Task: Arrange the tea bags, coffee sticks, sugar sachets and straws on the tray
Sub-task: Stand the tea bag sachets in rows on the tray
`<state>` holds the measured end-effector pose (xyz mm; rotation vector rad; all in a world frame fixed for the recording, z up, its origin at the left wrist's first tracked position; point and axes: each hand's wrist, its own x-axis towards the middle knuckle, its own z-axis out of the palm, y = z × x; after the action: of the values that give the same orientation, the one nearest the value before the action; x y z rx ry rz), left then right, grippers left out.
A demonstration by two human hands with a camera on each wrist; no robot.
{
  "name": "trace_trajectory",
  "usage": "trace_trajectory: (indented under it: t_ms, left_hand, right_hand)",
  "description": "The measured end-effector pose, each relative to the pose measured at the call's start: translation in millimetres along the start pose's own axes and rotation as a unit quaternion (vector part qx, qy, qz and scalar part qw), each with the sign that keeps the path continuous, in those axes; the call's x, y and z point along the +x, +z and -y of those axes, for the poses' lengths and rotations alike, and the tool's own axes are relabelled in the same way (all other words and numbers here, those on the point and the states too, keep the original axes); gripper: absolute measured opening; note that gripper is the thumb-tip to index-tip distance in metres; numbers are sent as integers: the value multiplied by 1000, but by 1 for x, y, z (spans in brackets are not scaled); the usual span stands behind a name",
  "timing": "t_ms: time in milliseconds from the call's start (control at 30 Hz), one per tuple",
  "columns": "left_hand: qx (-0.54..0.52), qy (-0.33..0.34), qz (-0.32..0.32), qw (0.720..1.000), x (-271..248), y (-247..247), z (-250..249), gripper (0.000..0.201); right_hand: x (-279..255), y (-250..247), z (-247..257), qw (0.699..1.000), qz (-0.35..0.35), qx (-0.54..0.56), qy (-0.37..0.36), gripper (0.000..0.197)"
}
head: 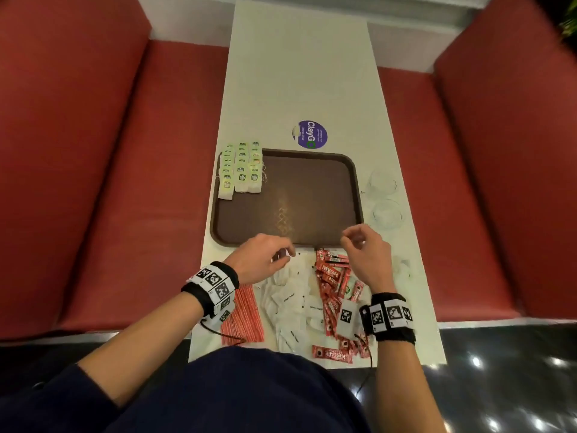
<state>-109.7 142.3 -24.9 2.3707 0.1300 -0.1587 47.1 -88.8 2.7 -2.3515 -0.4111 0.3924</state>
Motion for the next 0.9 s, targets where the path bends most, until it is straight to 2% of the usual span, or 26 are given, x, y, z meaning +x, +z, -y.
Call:
trace_trajectory:
  t_ms: [100, 200, 333, 433, 500, 633, 733, 900]
  left_hand:
    - [36, 30, 47, 998, 11, 17, -27, 14]
    - [61, 75, 83, 992, 21, 35, -57, 14]
    - [114, 123, 122, 978, 33, 63, -92, 15]
    - [149, 141, 133, 970, 48, 87, -112, 19]
    - [169, 137, 132, 967, 61, 101, -124, 21]
    - [202, 107, 105, 968, 94, 117, -142, 36]
    - [231, 92, 69, 966, 116, 124, -145, 45]
    - [281, 60, 86, 954, 135, 129, -144, 46]
  right_hand:
    - [-13, -34, -53, 994, -42, -78, 64, 11]
    - [-35, -61, -106, 970, -21, -170, 170, 39]
    - [-66, -60, -145, 955, 42, -137, 261, 81]
    - [-75, -41, -147, 949, 22, -99, 298, 98]
    - [-72, -29, -146, 955, -14, -87, 284, 94]
    - [-62, -17, -141, 971, -43, -59, 229, 56]
    - [-59, -20, -140, 978, -53, -33, 200, 35]
    - [-64, -39, -140, 985, -73, 42, 152, 6]
